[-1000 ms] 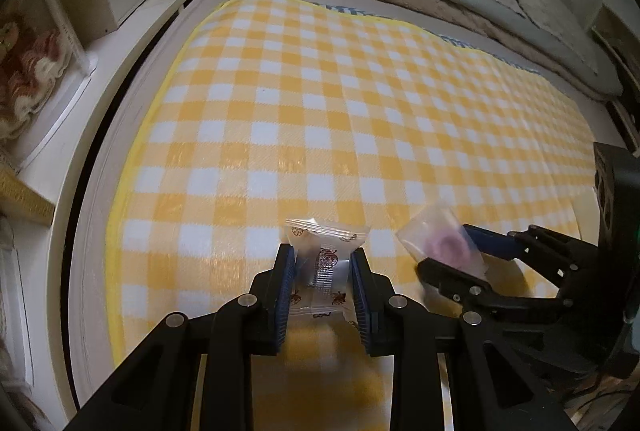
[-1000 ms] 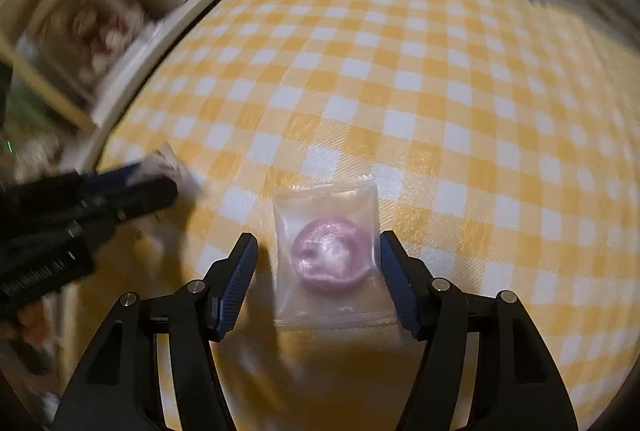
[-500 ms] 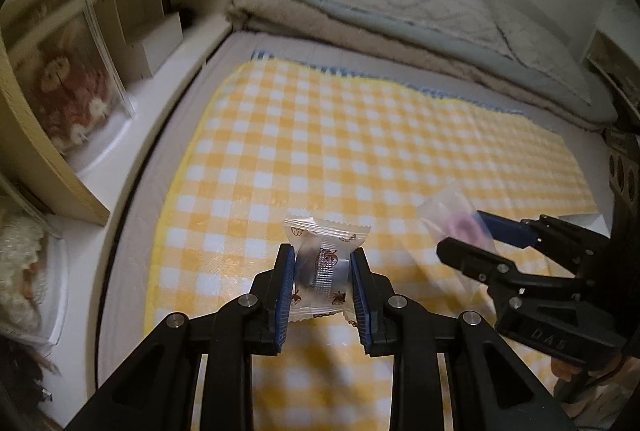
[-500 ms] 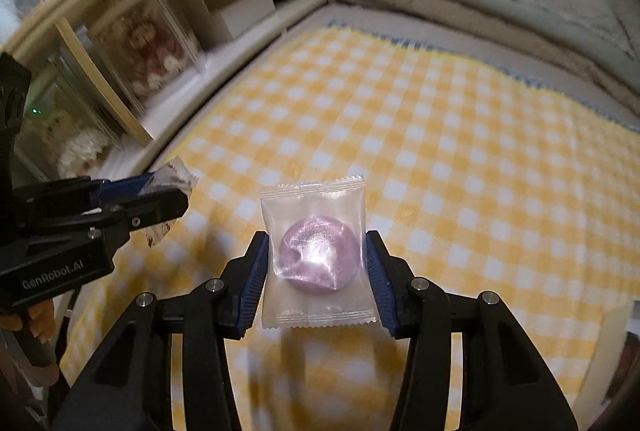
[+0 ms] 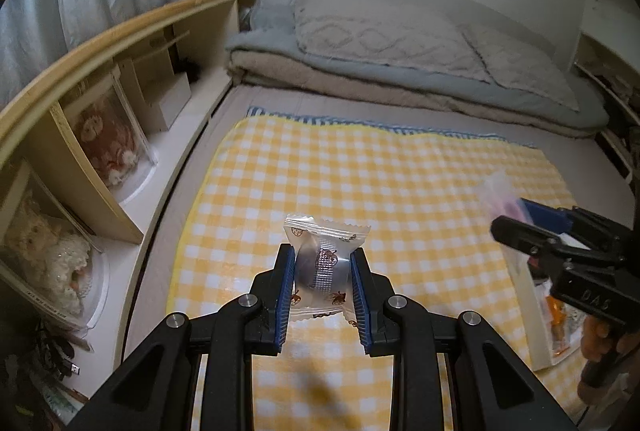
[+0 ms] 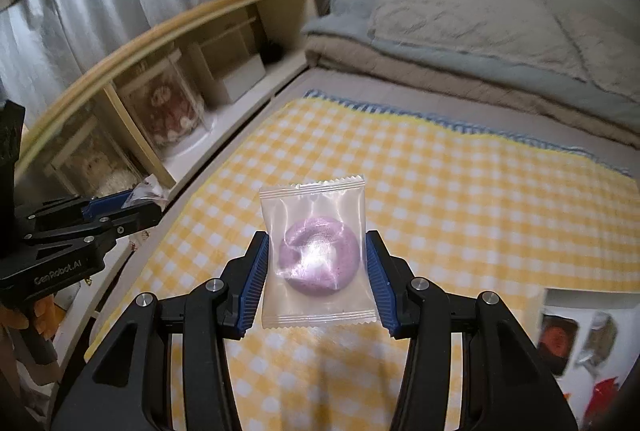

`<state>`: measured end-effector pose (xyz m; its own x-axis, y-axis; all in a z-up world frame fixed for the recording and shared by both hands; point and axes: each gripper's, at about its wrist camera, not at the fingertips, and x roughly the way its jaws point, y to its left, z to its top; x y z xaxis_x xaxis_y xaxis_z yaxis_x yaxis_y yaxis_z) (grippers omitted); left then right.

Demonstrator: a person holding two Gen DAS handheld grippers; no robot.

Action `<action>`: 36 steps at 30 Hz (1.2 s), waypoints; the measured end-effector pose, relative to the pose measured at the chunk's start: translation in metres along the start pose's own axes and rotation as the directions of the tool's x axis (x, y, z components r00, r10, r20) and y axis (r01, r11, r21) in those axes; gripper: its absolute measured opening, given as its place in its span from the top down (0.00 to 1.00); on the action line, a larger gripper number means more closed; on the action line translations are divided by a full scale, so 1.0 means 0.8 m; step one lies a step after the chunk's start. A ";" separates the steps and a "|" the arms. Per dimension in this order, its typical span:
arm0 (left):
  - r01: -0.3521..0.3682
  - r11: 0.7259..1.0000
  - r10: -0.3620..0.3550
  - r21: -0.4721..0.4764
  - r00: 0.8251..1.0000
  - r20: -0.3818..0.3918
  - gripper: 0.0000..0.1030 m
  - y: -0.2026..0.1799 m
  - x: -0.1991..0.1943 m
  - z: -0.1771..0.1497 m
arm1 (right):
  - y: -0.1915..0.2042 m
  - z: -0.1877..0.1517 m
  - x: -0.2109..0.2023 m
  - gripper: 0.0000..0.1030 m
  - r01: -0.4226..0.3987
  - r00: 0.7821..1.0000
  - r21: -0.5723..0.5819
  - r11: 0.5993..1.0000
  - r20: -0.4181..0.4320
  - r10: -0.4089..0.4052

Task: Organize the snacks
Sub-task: 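Lift and carry both candies over the white tray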

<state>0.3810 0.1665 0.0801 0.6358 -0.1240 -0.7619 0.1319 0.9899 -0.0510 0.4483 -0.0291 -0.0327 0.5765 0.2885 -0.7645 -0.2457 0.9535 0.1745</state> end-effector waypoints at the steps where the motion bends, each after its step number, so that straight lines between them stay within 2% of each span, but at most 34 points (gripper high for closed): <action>1: 0.001 1.000 -0.001 0.002 1.000 0.005 0.74 -0.005 -0.008 -0.001 | -0.004 -0.001 -0.011 0.53 0.005 1.000 0.000 1.000 0.010 -0.005; 10: 0.015 0.999 -0.017 0.049 0.999 0.047 0.74 -0.078 -0.078 -0.018 | -0.047 -0.022 -0.096 0.53 0.045 0.997 0.016 0.999 0.067 -0.046; 20: 0.082 0.992 -0.088 0.096 0.995 0.051 0.74 -0.166 -0.104 -0.028 | -0.109 -0.054 -0.170 0.53 0.106 0.989 0.055 0.993 0.101 -0.111; 29: 0.158 0.976 -0.166 0.150 0.985 0.044 0.74 -0.250 -0.089 -0.024 | -0.185 -0.083 -0.225 0.53 0.188 0.974 0.104 0.977 0.105 -0.199; 36: 0.213 0.960 -0.219 0.179 0.976 0.009 0.74 -0.321 -0.048 -0.024 | -0.237 -0.107 -0.251 0.52 0.233 0.966 0.123 0.965 0.086 -0.244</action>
<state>0.3083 -0.0815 0.1099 0.5986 -0.3380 -0.7263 0.3984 0.9122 -0.0962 0.3124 -0.2755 0.0351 0.6839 0.0535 -0.7276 -0.0069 0.9977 0.0669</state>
